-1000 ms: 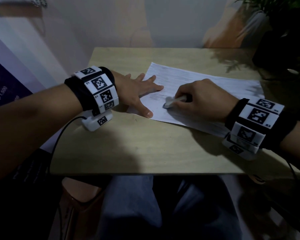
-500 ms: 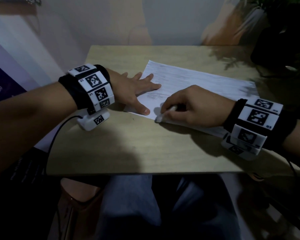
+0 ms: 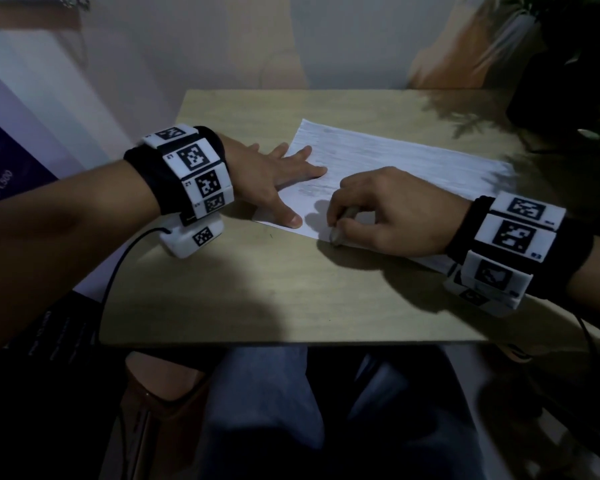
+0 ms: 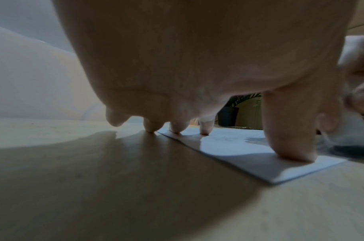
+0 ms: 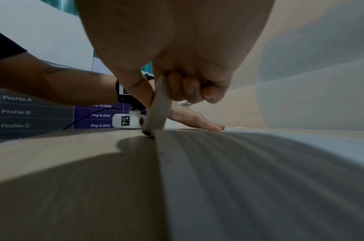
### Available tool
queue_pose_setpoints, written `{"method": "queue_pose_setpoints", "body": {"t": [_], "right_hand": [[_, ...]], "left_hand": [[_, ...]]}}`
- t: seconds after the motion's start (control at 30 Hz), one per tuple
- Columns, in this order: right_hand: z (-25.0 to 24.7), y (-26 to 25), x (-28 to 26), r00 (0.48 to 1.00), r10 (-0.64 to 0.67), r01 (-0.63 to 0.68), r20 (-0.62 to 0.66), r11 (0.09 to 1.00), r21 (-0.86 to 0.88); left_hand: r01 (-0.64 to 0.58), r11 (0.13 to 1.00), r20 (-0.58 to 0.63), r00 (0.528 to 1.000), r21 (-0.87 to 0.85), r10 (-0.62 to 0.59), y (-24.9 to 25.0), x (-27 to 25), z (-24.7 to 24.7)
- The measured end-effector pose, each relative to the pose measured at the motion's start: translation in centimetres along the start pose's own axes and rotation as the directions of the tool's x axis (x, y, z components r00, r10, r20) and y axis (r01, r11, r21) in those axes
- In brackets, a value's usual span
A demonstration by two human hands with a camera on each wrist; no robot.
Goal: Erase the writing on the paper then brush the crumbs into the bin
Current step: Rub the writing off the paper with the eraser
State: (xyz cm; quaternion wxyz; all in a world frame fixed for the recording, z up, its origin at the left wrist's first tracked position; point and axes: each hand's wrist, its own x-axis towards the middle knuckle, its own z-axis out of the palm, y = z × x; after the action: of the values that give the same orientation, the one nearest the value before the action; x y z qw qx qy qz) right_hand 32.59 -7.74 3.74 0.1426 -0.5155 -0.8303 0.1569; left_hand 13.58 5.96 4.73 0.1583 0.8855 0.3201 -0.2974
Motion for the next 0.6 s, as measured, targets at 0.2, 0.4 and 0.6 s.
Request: {"method": "queue_pose_setpoints", "body": {"t": [0.2,0.4,0.6], "right_hand": [[0.1,-0.3,0.2,1.0,0.012,-0.012,0.017,1.0,0.003],[-0.5,0.8,0.1,0.974,0.149,-0.151,-0.171,0.989,0.001],[-0.6,1.8,0.3,0.962,0.213,-0.218,-0.169,0.976,-0.007]], "left_hand": [[-0.009,1.0,-0.002,1.0,-0.015,0.009,-0.1,-0.1,0.0],[-0.005,1.0,-0.031,1.0,-0.003,0.005,0.0,0.0,0.1],[-0.085,0.996,-0.049,0.995,-0.019,0.084,0.4,0.1,0.5]]}}
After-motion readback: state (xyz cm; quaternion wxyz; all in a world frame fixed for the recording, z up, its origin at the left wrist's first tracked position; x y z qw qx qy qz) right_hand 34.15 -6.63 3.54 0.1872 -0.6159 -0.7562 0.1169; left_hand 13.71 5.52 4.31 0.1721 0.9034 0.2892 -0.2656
